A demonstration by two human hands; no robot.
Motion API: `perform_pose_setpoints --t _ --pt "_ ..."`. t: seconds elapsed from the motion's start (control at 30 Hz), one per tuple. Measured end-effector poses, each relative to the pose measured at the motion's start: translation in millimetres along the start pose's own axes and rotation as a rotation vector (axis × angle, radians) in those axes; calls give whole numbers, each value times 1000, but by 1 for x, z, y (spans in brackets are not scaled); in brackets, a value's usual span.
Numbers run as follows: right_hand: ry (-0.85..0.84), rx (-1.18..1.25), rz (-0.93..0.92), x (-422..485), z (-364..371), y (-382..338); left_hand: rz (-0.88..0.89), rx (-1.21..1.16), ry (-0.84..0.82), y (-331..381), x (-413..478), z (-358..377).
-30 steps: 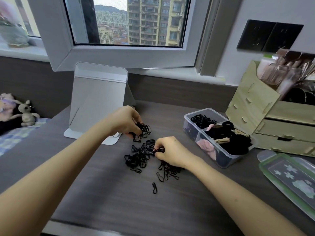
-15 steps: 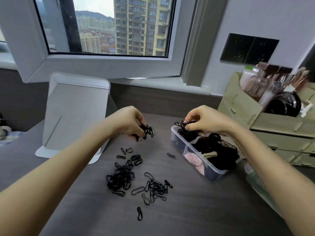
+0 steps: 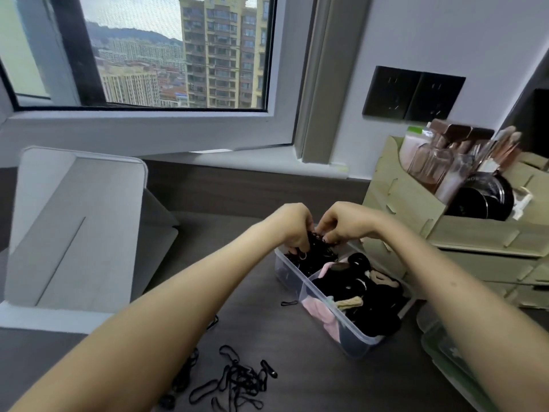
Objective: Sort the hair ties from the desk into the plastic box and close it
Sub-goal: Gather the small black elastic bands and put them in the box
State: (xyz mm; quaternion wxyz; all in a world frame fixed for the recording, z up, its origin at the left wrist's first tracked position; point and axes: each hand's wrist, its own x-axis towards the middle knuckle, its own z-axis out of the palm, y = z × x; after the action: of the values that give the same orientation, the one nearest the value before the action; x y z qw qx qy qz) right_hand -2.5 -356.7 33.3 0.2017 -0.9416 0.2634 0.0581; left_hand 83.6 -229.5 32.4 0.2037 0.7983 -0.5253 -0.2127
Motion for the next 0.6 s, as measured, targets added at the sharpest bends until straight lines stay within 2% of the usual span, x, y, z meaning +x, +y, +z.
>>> perform_pose_setpoints --t 0.1,0.2,0.27,0.43,0.6 --pt "12 131 -10 -8 -1 7 21 132 -78 5 7 7" --pt "60 183 -49 -17 -3 10 14 126 -118 4 7 5" --pt "76 168 -76 -23 -3 10 21 132 -89 2 1 1" --pt "-34 73 -87 -26 8 7 51 96 27 -6 -12 -5" --pt "-101 12 -72 -18 16 3 130 208 -149 -9 -25 2"
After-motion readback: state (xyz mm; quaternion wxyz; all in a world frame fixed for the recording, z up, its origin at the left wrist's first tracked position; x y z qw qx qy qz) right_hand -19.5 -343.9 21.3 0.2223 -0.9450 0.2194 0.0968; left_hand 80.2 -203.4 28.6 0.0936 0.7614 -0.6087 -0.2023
